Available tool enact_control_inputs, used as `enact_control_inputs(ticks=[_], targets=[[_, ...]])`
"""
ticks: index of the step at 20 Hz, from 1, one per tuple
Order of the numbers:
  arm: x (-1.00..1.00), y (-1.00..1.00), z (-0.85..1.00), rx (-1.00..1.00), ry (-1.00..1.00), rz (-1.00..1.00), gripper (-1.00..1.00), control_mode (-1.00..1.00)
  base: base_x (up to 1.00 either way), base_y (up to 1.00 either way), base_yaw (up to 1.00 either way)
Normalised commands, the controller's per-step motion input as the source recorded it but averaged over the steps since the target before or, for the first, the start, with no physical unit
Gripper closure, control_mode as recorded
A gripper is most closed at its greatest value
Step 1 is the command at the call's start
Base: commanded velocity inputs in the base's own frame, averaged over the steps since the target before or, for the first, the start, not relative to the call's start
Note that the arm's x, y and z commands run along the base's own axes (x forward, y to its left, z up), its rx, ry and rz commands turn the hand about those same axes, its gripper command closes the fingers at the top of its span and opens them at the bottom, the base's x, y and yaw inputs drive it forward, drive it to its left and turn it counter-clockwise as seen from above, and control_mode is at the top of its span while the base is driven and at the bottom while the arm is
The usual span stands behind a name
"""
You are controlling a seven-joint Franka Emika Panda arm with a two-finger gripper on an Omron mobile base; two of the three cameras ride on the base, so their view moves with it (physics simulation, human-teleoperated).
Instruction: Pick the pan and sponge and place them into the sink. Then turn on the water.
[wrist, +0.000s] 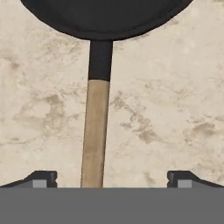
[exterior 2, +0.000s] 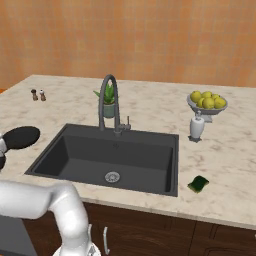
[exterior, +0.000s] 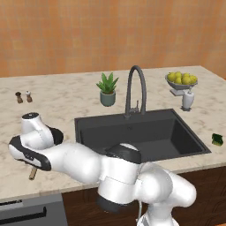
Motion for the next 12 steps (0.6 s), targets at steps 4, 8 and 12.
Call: enact_control_inputs(ticks=[4, 8, 12], targets=[[0.28, 0.33, -0.41, -0.05, 0.06, 0.00, -1.00, -1.00, 0.00, 0.00, 0.00], [0.20, 0.23, -0.43, -0.03, 0.02, 0.00, -1.00, -1.00, 0.00, 0.00, 0.00], [0.02, 0.04, -0.52, 0.00, 0.00, 0.00, -1.00, -1.00, 0.00, 0.00, 0.00]])
